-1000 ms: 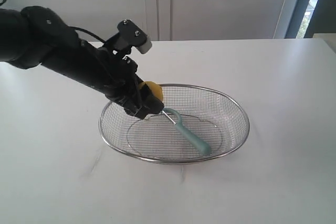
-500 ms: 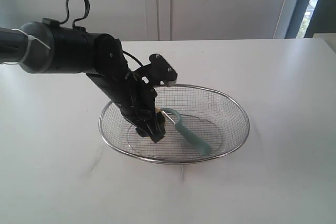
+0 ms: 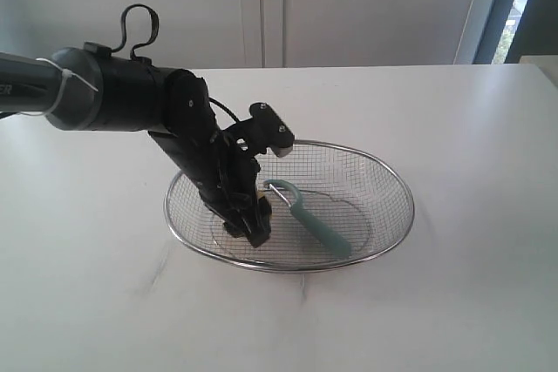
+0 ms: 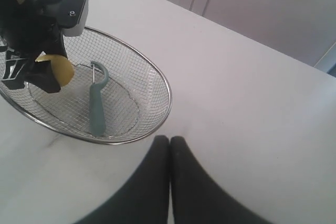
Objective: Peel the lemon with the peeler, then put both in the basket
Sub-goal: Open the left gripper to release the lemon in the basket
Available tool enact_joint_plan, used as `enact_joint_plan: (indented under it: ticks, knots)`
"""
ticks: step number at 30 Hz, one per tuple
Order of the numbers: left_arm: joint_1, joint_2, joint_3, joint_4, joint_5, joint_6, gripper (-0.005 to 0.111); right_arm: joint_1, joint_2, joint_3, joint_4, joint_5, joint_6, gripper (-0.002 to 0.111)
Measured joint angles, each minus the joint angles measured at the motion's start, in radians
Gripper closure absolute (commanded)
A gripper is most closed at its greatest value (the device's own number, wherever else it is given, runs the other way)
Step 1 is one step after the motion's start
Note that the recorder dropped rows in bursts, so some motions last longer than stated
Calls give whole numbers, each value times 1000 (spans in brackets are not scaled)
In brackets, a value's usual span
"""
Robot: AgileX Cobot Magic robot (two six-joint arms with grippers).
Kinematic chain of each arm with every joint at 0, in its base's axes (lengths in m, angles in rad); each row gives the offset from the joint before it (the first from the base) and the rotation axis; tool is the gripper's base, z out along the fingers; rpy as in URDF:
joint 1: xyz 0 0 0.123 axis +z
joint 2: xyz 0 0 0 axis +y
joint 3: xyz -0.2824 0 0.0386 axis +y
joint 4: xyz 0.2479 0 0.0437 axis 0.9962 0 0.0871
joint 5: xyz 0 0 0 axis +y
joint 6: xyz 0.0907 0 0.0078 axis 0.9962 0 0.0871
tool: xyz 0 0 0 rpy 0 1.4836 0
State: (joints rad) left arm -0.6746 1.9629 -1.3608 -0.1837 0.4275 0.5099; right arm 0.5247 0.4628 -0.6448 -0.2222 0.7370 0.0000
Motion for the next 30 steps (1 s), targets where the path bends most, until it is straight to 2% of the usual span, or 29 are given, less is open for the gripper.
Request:
enact_joint_plan:
  ticks: [3, 4, 5, 6, 9, 11, 17, 20, 25, 30]
  knots:
    - [0, 7, 0, 9, 0, 0, 71, 0, 0, 0, 0, 0, 0, 108]
    - [0, 10, 0, 9, 0, 0, 61, 0, 0, 0, 0, 0, 0, 108]
    - [0, 10, 0, 14, 0, 0, 56, 0, 0, 0, 0, 0, 0, 108]
    - [0, 10, 0, 15, 0, 0, 45, 0, 0, 0, 0, 0, 0, 108]
    - [0, 10, 0, 15, 0, 0, 33, 0, 0, 0, 0, 2, 0, 108]
    - [0, 10, 0, 15, 0, 0, 30, 0, 0, 0, 0, 2, 5, 108]
    - [0, -30, -33, 15, 14, -2, 30, 0, 0, 2, 0, 4, 16, 108]
    - [0, -82, -74, 15, 77, -4, 32, 0, 0, 2, 0, 4, 18, 108]
    - [0, -186, -113, 15, 202, -11, 56, 0, -4, 2, 0, 6, 18, 108]
    - [0, -293, -122, -17, 243, -70, 85, 0, -35, 2, -2, 6, 18, 108]
